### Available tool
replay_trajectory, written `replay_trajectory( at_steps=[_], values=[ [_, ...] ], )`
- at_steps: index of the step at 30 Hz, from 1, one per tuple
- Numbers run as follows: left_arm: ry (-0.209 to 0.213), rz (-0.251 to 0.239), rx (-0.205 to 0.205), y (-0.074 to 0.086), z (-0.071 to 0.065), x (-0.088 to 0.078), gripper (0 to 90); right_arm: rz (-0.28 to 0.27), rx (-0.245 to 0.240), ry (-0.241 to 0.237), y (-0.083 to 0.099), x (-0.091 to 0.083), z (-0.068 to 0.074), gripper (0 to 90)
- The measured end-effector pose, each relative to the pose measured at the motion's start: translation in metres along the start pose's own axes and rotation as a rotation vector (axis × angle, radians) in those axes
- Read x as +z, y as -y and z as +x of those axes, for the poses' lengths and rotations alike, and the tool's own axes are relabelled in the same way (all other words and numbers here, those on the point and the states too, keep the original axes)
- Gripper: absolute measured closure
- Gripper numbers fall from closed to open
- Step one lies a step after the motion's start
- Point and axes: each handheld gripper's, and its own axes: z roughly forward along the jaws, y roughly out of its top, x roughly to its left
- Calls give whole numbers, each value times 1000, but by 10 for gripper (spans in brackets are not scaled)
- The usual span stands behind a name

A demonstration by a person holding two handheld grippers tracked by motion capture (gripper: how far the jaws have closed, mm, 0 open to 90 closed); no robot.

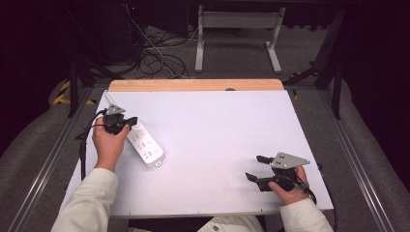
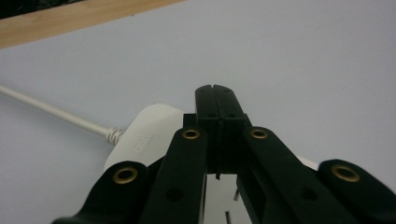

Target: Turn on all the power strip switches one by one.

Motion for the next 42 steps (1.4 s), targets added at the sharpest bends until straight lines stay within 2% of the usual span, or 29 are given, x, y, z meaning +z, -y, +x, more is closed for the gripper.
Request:
replay_trajectory(
  at_steps=[4,7,8,9,13,16,18,23,25,27,32,33,35,38,42],
  values=[
    [35,-26,5,-3,-5,-13,900,-5,-3,1,0,-2,1,244],
    [101,-33,-12,-3,-8,-22,896,-9,-2,3,0,-3,1,245],
    [122,-40,-25,-4,-10,-25,881,-9,-2,3,0,-3,1,244],
    [129,-51,-21,-5,-12,-29,771,-10,-1,1,0,-2,1,244],
    [168,-89,32,-8,-25,-48,723,-10,-6,5,0,-3,2,244],
    [198,-125,80,-8,-35,-61,613,-14,-2,8,-1,-4,2,243],
    [222,-143,101,-6,-42,-70,556,-13,-5,4,-1,-3,2,242],
    [248,-191,141,-1,-55,-85,435,-16,-1,4,-1,-3,3,242],
    [261,-217,133,3,-61,-90,383,-15,-1,5,-1,-4,3,241],
    [275,-237,144,8,-65,-94,339,-16,0,4,-1,-4,3,240],
    [314,-232,178,22,-76,-98,292,-18,3,2,-1,-4,3,238],
    [319,-240,191,27,-78,-99,287,-17,2,4,-1,-4,3,236],
    [324,-252,191,34,-80,-100,284,-17,4,4,-1,-4,3,235],
    [315,-261,183,47,-86,-102,287,-17,4,3,-1,-3,3,233],
    [294,-241,191,64,-91,-99,276,-4,-7,8,0,-3,3,222]
  ],
)
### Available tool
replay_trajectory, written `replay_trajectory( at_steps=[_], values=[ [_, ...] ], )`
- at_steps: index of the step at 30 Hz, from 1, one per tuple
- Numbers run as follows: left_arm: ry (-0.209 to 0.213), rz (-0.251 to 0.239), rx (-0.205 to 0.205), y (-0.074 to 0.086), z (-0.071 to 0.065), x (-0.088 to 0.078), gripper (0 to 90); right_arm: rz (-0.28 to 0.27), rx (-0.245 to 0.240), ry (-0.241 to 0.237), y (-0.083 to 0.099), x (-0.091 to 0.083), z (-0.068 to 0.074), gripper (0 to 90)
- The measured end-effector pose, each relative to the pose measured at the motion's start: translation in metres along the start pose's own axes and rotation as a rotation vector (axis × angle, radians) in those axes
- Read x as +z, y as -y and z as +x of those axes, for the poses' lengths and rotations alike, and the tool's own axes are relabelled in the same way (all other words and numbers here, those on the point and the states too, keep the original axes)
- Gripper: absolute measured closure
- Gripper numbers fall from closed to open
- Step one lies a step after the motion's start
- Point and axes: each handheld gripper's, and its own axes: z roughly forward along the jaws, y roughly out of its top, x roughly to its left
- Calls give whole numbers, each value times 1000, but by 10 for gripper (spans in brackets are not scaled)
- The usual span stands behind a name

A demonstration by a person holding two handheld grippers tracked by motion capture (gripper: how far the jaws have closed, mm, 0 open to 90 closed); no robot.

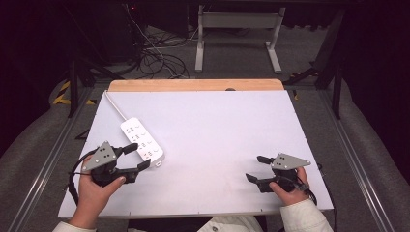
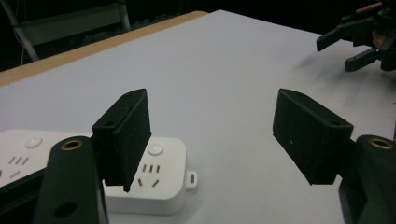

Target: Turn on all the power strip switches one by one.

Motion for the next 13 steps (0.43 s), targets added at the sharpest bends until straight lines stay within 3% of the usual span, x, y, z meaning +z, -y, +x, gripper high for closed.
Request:
replay_trajectory(
  at_steps=[2,5,8,13],
  values=[
    [-29,24,26,9,-3,1,262,-4,0,0,0,-1,0,216],
    [-80,46,95,26,-8,3,216,-9,2,1,0,-1,0,213],
    [-21,53,29,35,-7,5,198,-10,0,2,0,-2,0,210],
    [9,66,-61,46,-2,11,186,-14,0,0,0,-2,-1,198]
  ],
)
